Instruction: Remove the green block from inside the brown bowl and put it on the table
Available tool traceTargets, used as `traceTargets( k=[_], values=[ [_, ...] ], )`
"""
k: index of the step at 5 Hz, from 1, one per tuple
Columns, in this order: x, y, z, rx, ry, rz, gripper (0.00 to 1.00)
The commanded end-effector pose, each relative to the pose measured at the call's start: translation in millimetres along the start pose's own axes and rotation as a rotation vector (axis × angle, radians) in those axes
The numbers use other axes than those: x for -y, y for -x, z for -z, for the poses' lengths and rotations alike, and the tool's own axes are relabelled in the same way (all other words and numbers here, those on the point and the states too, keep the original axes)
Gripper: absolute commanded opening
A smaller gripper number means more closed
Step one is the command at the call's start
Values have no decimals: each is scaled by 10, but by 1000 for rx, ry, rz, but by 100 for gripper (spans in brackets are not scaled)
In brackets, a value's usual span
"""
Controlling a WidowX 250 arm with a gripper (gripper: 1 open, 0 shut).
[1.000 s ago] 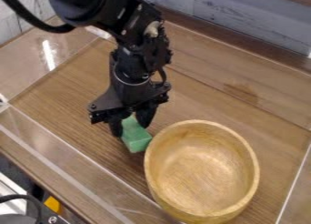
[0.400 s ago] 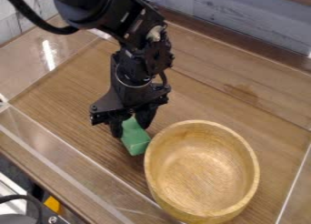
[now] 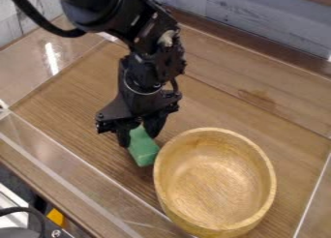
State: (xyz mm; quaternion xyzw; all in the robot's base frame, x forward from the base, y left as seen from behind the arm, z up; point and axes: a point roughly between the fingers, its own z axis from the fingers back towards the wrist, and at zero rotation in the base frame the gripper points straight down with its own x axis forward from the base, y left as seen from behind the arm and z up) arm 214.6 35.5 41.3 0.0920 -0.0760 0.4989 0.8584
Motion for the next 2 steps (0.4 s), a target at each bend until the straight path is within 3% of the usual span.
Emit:
traceTargets(
  k=[1,2],
  values=[
    [68,-46,-63,24,17,7,0],
    [72,-51,-67,30,12,8,0]
  ],
)
